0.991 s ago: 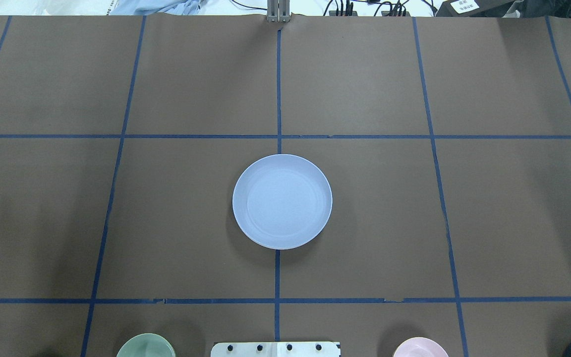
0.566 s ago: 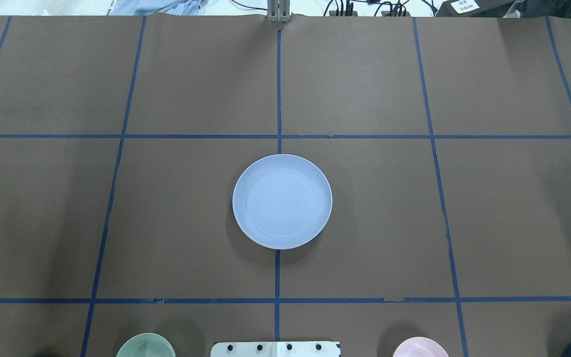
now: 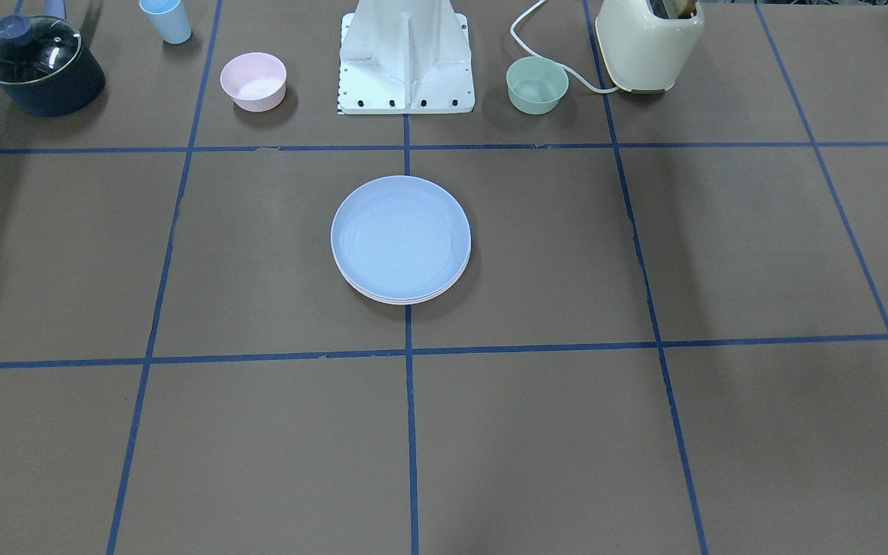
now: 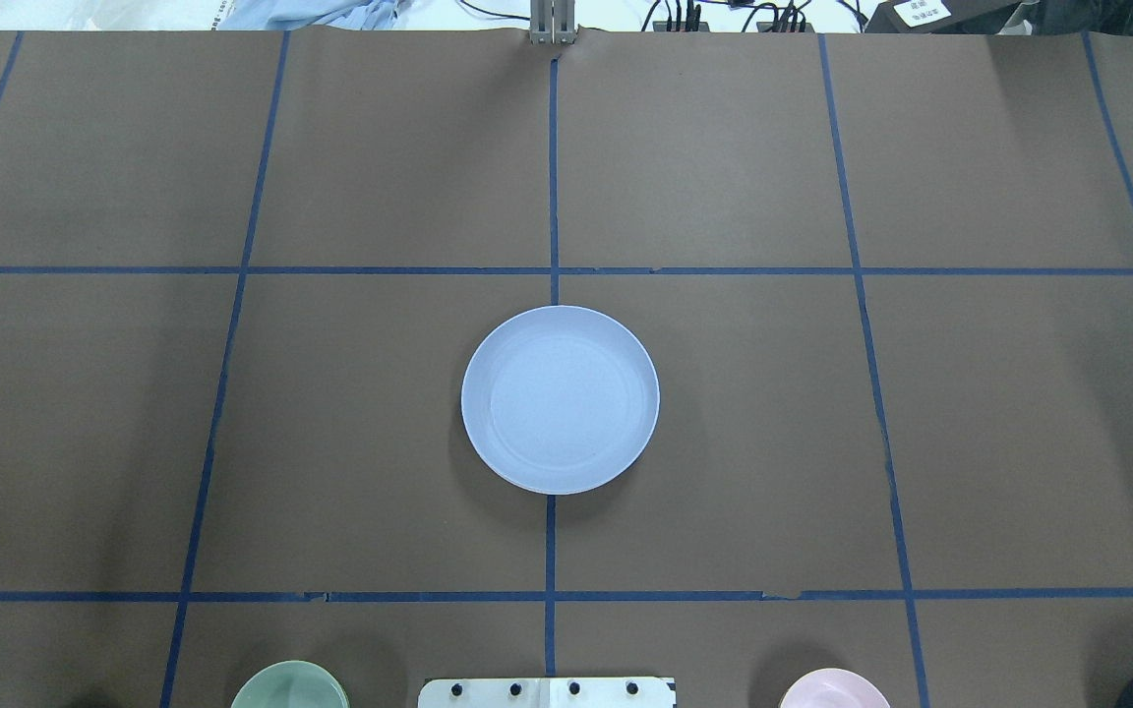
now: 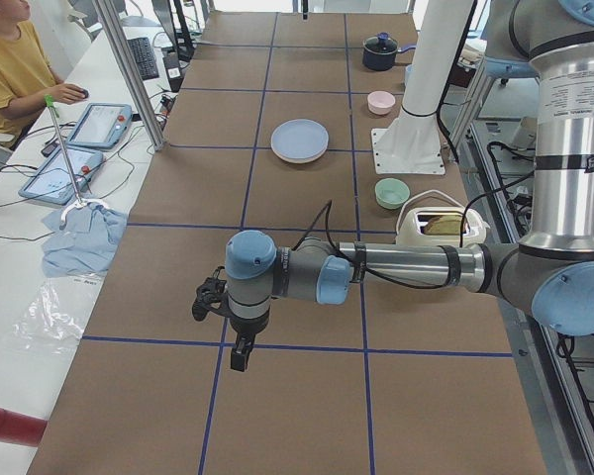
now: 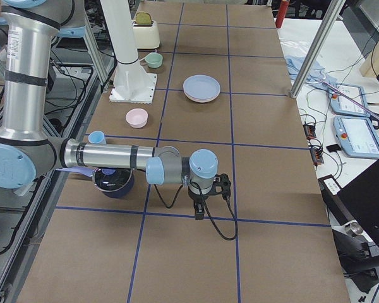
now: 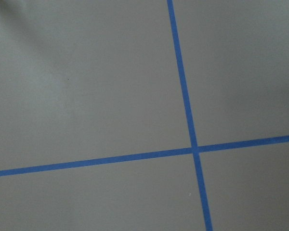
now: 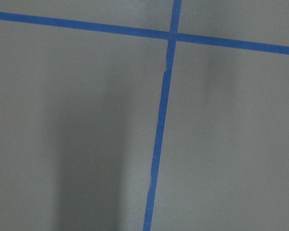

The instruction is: Stack three plates with pink and blue

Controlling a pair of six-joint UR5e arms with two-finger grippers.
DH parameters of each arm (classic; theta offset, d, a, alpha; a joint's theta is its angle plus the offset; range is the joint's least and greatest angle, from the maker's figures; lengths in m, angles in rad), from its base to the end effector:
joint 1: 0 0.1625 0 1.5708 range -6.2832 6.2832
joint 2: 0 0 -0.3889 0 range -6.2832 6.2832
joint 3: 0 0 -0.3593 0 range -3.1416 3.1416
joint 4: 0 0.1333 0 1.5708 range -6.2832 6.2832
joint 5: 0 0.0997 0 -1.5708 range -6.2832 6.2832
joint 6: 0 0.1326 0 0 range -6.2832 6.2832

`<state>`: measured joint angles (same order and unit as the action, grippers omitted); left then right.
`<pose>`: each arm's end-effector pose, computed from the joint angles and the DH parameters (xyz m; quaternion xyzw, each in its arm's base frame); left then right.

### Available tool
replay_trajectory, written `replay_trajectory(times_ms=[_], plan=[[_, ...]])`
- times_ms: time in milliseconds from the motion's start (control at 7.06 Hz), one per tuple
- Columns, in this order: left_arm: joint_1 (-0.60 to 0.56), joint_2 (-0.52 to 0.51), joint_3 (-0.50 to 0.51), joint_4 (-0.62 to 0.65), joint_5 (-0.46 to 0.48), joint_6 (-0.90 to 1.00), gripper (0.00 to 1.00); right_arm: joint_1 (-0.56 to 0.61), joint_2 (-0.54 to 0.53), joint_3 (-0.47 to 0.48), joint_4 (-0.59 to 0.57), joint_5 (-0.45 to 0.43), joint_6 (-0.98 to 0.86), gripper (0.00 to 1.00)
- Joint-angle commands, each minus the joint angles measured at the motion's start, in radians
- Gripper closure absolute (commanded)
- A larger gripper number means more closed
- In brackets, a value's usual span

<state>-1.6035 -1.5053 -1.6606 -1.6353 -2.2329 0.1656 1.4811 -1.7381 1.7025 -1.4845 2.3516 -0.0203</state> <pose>-0.0662 -0.4404 0.6372 0.0739 0.3190 0.0771 0.9417 0.0041 -0.4006 0.6478 0.0102 -0.3810 -0.0605 0.9225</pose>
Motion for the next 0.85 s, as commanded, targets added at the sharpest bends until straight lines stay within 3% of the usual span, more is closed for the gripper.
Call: replay_trajectory(times_ms=[0, 283, 708], plan=[[0.002, 0.005, 0.019, 0.025, -0.104, 0.029, 0.00, 0.001, 0.008, 0.005, 0.001, 0.000, -0.001, 0.00], [0.002, 0.003, 0.027, 0.023, -0.216, 0.022, 0.00, 0.001, 0.008, 0.006, 0.001, 0.000, -0.001, 0.00], [0.002, 0.011, 0.034, -0.030, -0.214, 0.035, 0.00, 0.001, 0.008, 0.006, 0.001, -0.005, -0.006, 0.00]])
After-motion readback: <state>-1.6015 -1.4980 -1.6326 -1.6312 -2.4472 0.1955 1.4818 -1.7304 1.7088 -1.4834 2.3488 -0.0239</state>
